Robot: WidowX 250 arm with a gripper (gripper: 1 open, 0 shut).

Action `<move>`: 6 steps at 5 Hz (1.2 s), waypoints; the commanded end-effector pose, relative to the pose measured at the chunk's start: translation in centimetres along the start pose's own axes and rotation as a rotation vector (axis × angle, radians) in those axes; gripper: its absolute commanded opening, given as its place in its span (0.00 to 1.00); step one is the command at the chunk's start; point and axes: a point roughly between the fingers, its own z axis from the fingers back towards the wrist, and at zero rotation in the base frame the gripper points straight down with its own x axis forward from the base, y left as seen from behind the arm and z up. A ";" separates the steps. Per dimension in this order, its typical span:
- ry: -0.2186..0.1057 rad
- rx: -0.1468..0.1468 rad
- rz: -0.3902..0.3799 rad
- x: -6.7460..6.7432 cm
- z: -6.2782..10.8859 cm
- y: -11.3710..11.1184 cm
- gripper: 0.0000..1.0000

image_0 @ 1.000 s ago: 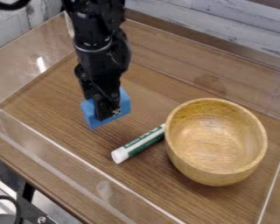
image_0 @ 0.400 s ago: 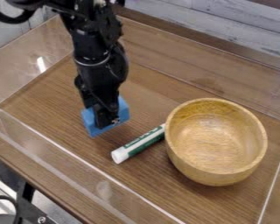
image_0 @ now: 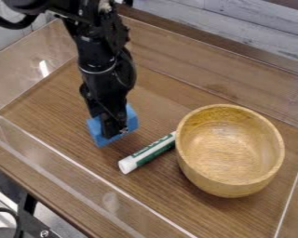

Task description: Remove the blue block from inside the brown bowl and put it on the table

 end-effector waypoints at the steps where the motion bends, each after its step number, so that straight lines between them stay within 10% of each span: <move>1: -0.027 0.017 0.018 0.3 0.5 0.6 0.00; 3: -0.029 0.008 0.028 0.2 0.5 0.6 0.00; 4: -0.038 -0.004 0.031 0.7 1.0 0.7 1.00; 6: -0.063 -0.010 0.046 1.7 2.1 1.2 1.00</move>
